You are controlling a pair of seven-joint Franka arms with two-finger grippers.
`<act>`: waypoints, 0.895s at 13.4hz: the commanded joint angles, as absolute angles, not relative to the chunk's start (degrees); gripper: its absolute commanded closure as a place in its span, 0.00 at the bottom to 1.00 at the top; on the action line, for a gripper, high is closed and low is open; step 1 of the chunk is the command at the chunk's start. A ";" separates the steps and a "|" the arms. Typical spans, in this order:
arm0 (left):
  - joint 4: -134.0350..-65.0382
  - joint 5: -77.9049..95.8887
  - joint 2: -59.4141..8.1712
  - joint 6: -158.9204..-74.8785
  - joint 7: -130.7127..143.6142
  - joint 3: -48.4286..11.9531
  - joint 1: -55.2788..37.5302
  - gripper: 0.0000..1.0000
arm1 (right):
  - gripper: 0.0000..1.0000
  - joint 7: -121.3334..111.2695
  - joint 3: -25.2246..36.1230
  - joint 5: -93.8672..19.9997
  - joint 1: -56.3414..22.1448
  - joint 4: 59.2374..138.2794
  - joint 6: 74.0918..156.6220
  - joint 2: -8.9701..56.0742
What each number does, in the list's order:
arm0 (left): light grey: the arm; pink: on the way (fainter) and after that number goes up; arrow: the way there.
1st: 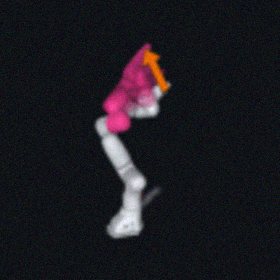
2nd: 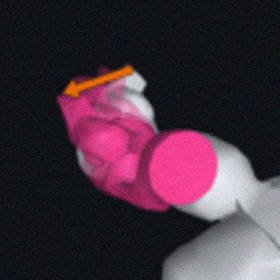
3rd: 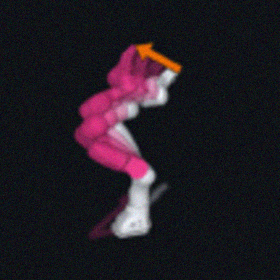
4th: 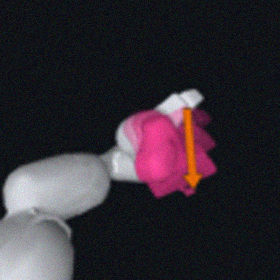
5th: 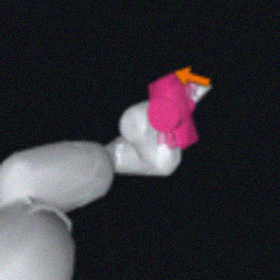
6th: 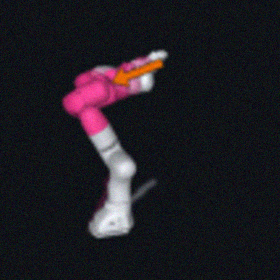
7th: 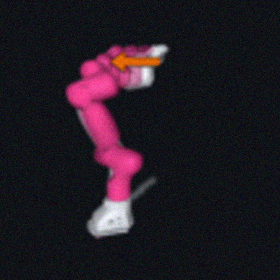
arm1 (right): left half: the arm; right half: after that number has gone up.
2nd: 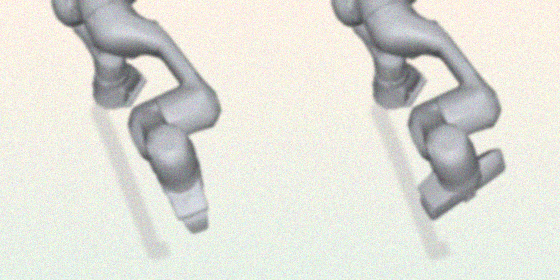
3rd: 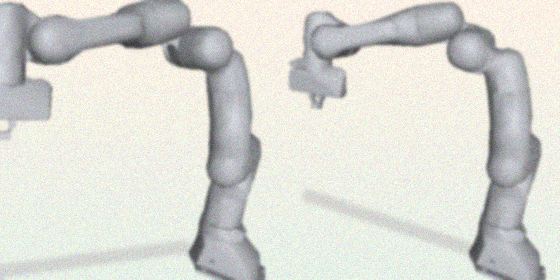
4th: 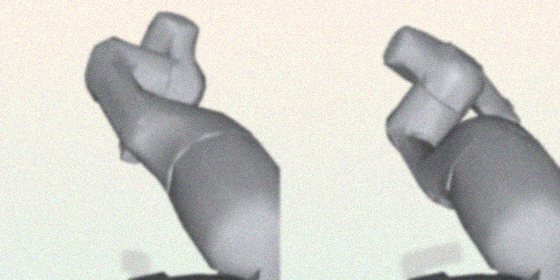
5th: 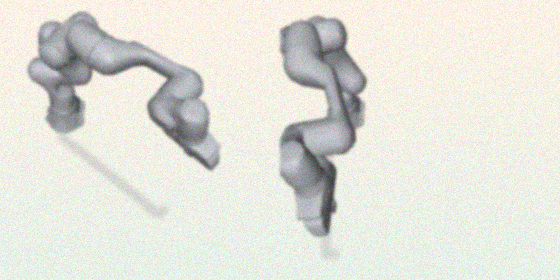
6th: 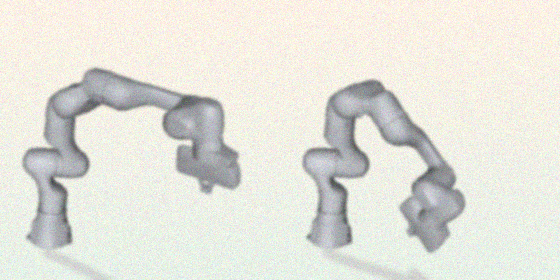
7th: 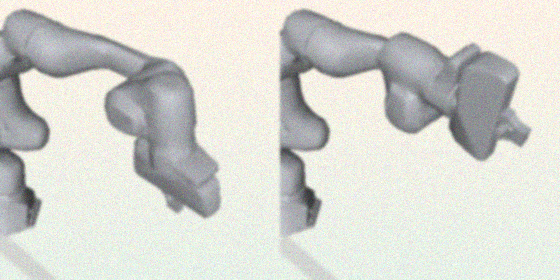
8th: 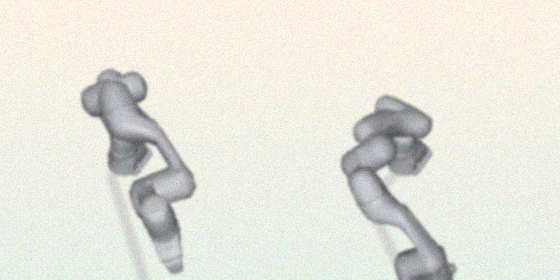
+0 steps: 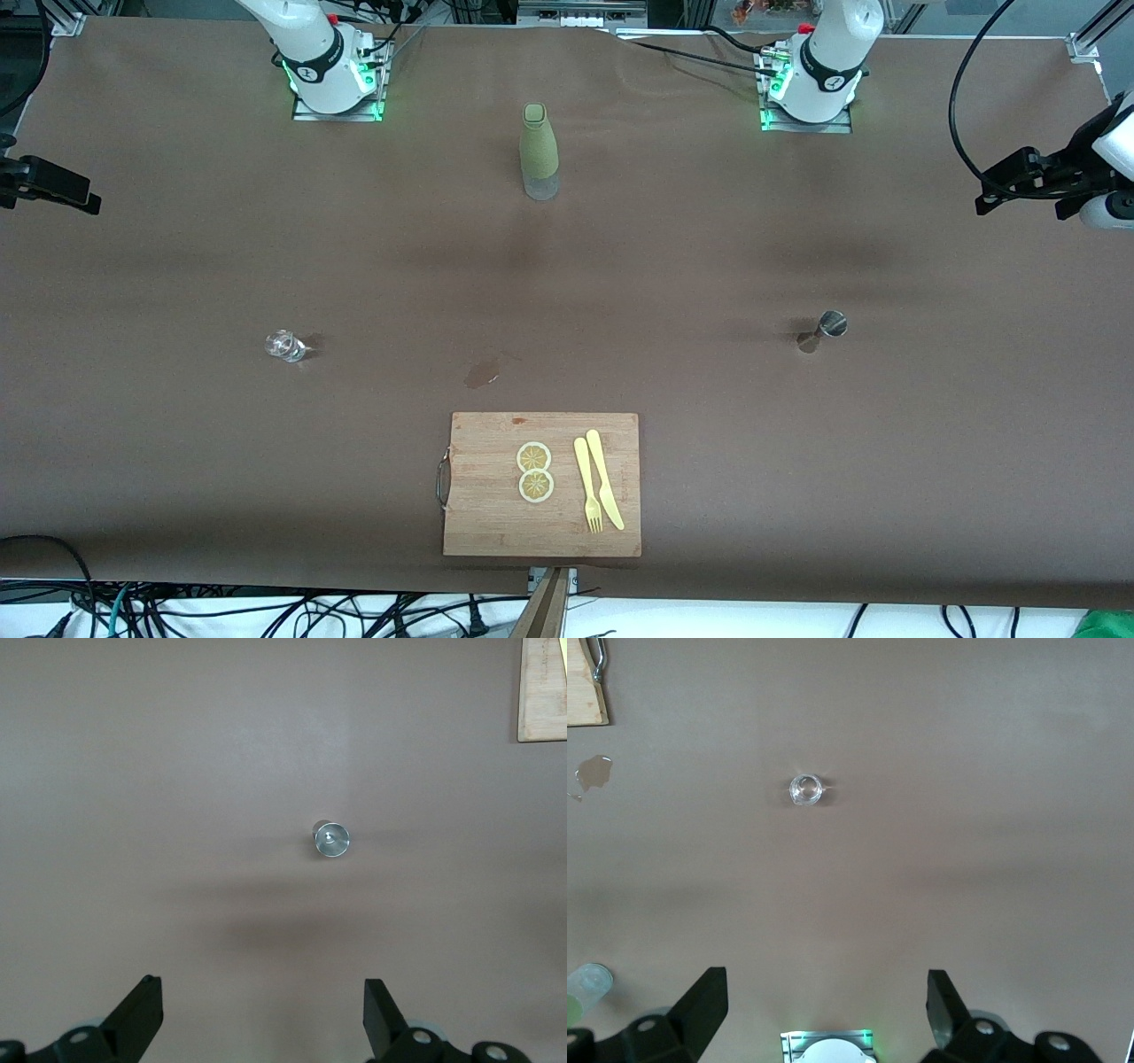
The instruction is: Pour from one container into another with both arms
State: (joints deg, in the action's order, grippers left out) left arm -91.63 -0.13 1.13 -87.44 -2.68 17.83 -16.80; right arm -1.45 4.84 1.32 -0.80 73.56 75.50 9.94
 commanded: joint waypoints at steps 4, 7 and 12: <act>-92.64 -1.49 2.11 -87.54 -4.39 17.67 -16.70 0.00 | 0.00 -2.72 4.92 1.32 -0.53 73.83 75.94 9.58; -92.64 -1.49 2.02 -87.54 -4.39 17.67 -16.70 0.00 | 0.00 -2.72 4.92 1.41 -0.61 73.83 75.85 9.58; -92.64 -2.11 1.85 -88.06 -4.48 17.67 -16.61 0.00 | 0.00 -2.73 4.92 1.49 -0.61 73.83 75.76 9.49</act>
State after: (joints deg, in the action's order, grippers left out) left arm -91.70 -0.13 1.13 -87.47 -3.21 17.83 -16.77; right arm -1.63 4.90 1.33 -0.80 73.56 75.52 9.94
